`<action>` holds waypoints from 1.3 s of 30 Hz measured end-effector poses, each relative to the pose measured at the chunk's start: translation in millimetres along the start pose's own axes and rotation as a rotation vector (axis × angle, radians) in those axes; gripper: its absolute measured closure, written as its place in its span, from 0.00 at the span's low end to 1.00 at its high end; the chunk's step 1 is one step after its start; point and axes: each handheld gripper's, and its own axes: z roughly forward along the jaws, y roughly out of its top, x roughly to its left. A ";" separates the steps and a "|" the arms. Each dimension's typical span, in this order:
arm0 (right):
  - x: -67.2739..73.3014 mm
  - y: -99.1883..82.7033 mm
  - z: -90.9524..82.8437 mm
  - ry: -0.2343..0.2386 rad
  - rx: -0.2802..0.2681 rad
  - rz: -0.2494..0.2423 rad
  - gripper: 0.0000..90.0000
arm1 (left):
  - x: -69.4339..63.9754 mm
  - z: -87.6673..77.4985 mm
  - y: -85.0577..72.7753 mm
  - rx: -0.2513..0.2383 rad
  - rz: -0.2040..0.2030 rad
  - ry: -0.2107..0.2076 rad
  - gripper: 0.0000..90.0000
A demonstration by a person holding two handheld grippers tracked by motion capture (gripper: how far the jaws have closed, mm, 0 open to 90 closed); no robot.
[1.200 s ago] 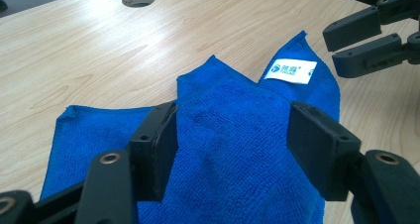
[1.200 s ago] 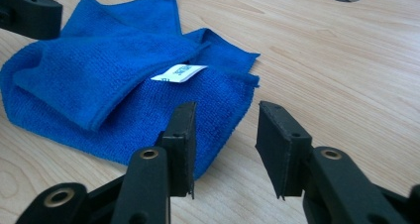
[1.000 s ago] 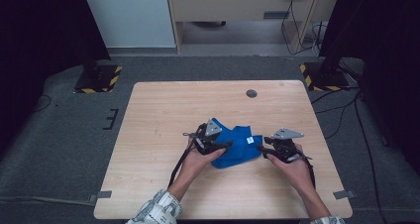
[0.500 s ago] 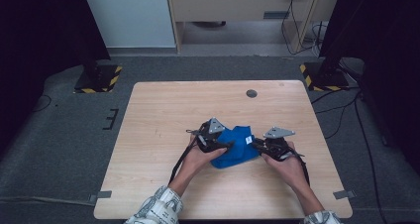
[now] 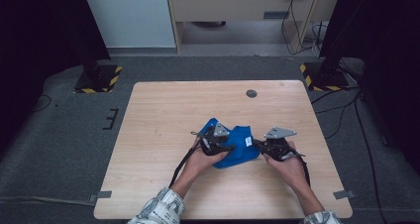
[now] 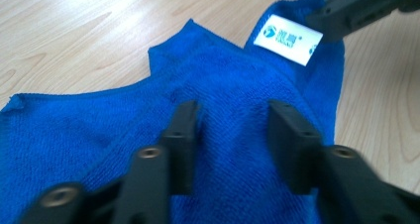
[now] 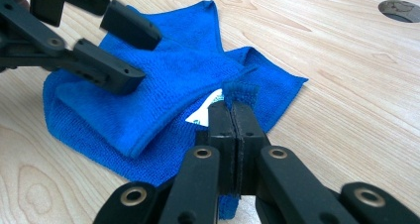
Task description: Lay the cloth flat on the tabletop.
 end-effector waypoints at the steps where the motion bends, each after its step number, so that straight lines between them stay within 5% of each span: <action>1: 0.0 0.0 -0.1 0.000 0.001 0.002 0.99 | 0.0 0.0 0.0 0.000 0.000 0.000 0.73; 6: -0.5 -0.3 -1.6 -0.008 0.006 -0.004 0.99 | 1.6 -2.3 0.4 -0.011 -0.035 -0.003 0.90; 13: -4.6 -2.1 -3.9 -0.073 0.028 -0.009 1.00 | 13.9 -31.0 -1.8 -0.092 -0.077 0.080 0.90; 24: -4.8 -4.0 -4.2 -0.074 0.048 -0.007 1.00 | 40.2 -61.7 -41.2 -0.066 -0.148 0.165 0.92; 31: -2.4 -4.3 -5.3 -0.067 0.047 -0.012 1.00 | 40.0 -69.2 -56.6 -0.008 -0.137 0.174 0.92; 37: -0.5 -4.7 -4.7 -0.062 0.048 -0.023 1.00 | 35.2 -71.2 -70.2 0.012 -0.141 0.168 0.84; 39: 0.9 -5.1 -4.1 -0.056 0.058 -0.029 1.00 | 33.3 -73.4 -72.8 0.001 -0.137 0.184 0.69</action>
